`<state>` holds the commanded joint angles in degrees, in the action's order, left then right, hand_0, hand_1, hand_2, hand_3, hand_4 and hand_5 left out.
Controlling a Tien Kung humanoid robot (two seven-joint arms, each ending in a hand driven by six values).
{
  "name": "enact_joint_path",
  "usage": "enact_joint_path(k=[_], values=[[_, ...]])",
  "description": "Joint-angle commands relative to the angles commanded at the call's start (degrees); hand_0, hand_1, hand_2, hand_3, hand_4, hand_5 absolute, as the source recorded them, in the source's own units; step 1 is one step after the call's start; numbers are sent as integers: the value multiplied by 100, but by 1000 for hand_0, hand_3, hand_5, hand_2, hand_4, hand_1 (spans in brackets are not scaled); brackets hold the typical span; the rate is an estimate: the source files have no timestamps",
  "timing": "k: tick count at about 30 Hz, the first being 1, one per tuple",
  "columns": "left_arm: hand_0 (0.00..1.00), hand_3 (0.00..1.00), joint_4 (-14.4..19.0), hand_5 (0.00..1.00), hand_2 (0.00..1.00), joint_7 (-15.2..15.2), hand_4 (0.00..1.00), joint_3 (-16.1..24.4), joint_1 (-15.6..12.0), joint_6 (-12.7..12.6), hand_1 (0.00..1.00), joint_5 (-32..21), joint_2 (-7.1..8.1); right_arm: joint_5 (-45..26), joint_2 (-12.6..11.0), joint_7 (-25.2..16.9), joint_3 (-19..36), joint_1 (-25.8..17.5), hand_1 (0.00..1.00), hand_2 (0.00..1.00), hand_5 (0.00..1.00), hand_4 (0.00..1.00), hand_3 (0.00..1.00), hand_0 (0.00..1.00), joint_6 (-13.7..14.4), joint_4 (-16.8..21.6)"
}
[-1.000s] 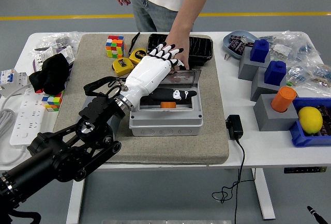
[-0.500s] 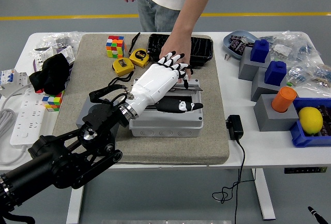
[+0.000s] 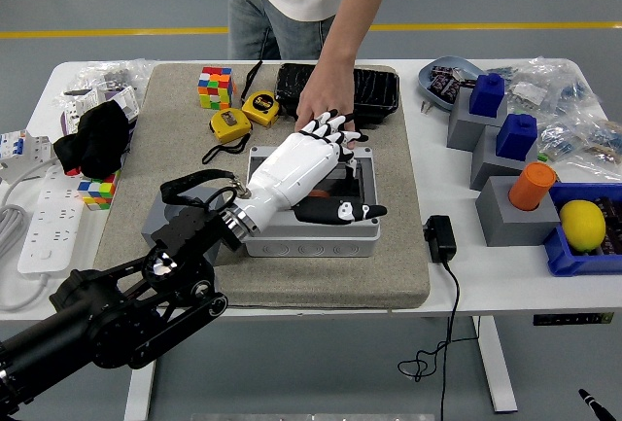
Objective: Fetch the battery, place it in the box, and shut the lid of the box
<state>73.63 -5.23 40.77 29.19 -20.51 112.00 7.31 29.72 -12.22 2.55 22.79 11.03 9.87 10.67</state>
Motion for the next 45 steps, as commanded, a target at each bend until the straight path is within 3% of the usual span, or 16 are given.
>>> enact_joint_path(k=[2,3,7,11,13,15,20,21,23,29,31,33,38,39,44,45], values=[[998,502,289,998,855,13,998,468,-256,448,998,-484,-92,-2,8,-1,13,-12,672,724,998,998,797,708,2,-5],[837,851,481,951,851,97,998,765,-422,728,876,-782,-135,11,12,-1,32,-20,672,723,998,998,797,707,2,-3],[837,851,960,951,851,602,998,1734,-899,1678,876,-1750,-252,0,30,3,41,-43,672,723,998,998,797,707,8,-16],[830,851,1108,998,825,901,998,2627,-1347,2547,853,-2644,-373,41,42,2,120,-45,672,723,998,998,797,706,8,-9],[830,851,1122,998,825,918,998,3111,-1561,2923,853,-3128,-435,41,53,3,131,-53,672,723,998,998,797,706,9,-13],[876,862,1107,998,845,863,998,3668,-1743,3067,899,-3687,-468,51,61,3,155,-63,672,724,998,998,797,707,9,-14],[876,862,997,998,845,771,998,4699,-2061,2879,899,-4797,-419,103,60,0,238,-65,672,724,998,998,797,707,8,-10],[998,933,1100,998,961,710,998,4964,-2184,2662,998,-5095,-396,113,57,-3,259,-61,672,723,998,998,797,707,7,-12],[998,933,1260,998,961,661,998,5201,-2298,2367,998,-5495,-382,143,56,-4,298,-62,672,723,998,998,797,707,8,-8],[998,929,1659,998,971,390,998,5428,-2565,945,998,-4271,-446,151,50,-2,310,-71,672,724,998,998,797,706,27,-23],[998,929,1663,998,971,409,998,5516,-2606,729,998,-3824,-485,160,55,0,303,-70,672,724,998,998,797,706,32,-25],[998,998,1604,998,998,575,998,5608,-2636,837,998,-3228,-511,182,56,5,297,-66,672,724,998,998,797,707,35,-17],[998,998,1230,998,998,440,998,5829,-2697,1274,998,-2114,-570,189,54,1,249,-50,672,724,998,998,797,707,37,-3],[857,998,1207,998,801,397,998,5872,-2698,1253,805,-1934,-589,186,54,-2,240,-47,672,724,998,998,797,707,38,-2],[857,998,1167,998,801,267,998,5947,-2754,1369,805,-1951,-561,168,45,-13,192,-44,672,724,998,998,797,707,38,2],[964,793,1163,998,931,247,998,5971,-2760,1390,997,-1959,-565,167,45,-15,186,-47,672,724,998,998,796,707,39,1]])
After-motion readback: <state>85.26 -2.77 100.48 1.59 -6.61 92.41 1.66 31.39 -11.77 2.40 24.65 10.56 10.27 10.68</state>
